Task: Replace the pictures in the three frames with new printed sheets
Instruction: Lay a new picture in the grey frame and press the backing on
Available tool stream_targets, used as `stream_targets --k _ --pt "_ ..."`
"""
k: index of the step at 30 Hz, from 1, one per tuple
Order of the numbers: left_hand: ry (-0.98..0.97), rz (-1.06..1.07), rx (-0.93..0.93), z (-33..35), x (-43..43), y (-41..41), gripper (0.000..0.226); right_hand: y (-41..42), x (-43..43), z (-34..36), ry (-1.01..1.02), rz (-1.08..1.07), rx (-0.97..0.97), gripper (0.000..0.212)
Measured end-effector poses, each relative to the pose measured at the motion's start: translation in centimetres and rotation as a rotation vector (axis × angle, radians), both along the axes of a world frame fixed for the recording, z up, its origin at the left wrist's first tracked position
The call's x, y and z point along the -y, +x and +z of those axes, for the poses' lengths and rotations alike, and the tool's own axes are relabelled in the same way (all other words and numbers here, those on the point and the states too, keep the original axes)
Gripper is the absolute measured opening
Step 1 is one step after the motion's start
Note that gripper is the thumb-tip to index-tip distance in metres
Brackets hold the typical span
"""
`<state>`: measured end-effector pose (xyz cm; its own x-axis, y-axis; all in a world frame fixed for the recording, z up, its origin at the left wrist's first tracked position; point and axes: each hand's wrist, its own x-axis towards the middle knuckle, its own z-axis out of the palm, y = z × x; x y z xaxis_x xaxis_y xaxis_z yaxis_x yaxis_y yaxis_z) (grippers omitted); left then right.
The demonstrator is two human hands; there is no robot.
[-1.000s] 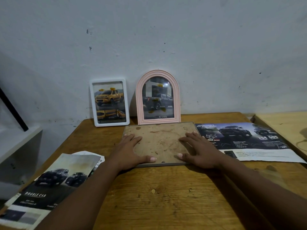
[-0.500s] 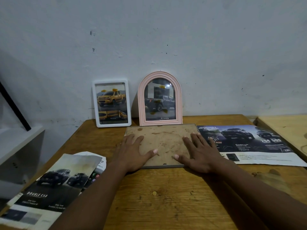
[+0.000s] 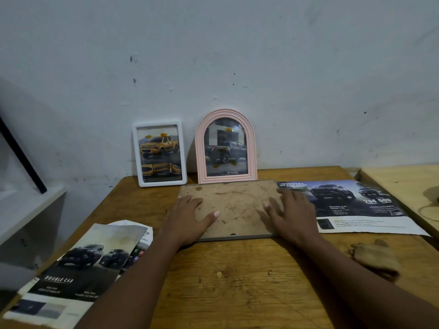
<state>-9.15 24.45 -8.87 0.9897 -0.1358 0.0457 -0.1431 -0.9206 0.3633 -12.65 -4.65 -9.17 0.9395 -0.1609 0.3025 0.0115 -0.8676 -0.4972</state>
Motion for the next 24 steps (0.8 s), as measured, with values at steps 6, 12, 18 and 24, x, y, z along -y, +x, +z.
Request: stream_targets --k 6,12,18,24 --pt "-0.006 -0.005 0.075 0.2 0.2 -0.6 0.083 -0.4 -1.6 1.1 0.088 -0.219 -0.076 0.053" --pt "-0.023 -0.006 0.071 0.7 0.3 -1.7 0.077 -0.7 -2.0 2.0 0.24 -0.284 -0.117 0.044" --pt "-0.218 -0.005 0.055 2.2 3.1 -3.5 0.072 -1.9 0.7 8.6 0.516 -0.228 0.088 0.035" --pt "-0.504 -0.116 -0.036 4.3 9.2 -5.1 0.075 -3.8 4.3 18.3 0.596 -0.123 0.313 0.018"
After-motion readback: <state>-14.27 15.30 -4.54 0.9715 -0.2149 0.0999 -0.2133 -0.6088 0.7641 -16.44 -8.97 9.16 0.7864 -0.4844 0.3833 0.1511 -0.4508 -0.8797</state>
